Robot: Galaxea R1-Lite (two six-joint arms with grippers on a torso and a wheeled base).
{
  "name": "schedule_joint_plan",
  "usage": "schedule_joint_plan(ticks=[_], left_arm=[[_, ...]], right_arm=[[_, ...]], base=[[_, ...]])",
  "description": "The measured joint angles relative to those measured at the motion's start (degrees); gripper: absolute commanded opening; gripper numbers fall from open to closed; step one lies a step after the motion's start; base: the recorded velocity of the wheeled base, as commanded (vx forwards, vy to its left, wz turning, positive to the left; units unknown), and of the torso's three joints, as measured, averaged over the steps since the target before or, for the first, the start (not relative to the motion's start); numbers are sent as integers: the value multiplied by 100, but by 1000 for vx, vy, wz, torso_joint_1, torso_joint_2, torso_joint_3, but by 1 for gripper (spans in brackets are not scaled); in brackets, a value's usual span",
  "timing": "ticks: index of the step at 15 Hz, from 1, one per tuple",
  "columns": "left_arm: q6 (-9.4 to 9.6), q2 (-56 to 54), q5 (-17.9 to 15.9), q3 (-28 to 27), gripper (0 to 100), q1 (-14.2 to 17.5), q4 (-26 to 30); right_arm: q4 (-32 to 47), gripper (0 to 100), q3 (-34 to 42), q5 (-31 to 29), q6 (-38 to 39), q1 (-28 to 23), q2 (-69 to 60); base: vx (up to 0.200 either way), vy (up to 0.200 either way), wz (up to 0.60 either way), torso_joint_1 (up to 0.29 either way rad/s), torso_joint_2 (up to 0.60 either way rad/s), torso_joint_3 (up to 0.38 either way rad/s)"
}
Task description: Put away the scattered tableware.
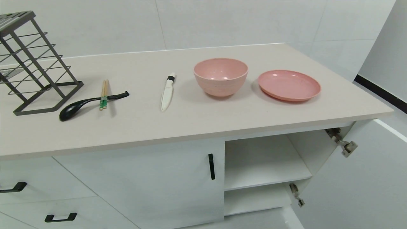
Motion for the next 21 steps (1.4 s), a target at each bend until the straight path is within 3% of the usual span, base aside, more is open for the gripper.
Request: schedule_joint_plan(ticks=[4, 21], left_arm=[[-2, 0, 0, -2, 100, 0, -4], [-15, 0, 2, 0, 100, 0, 0]], right_arm=[[0, 100, 0, -2, 2, 0, 0], [0, 100, 0, -2, 4, 0, -2]], base=[[0, 0, 0, 138, -481, -217], [0, 0, 0, 314, -537, -258]])
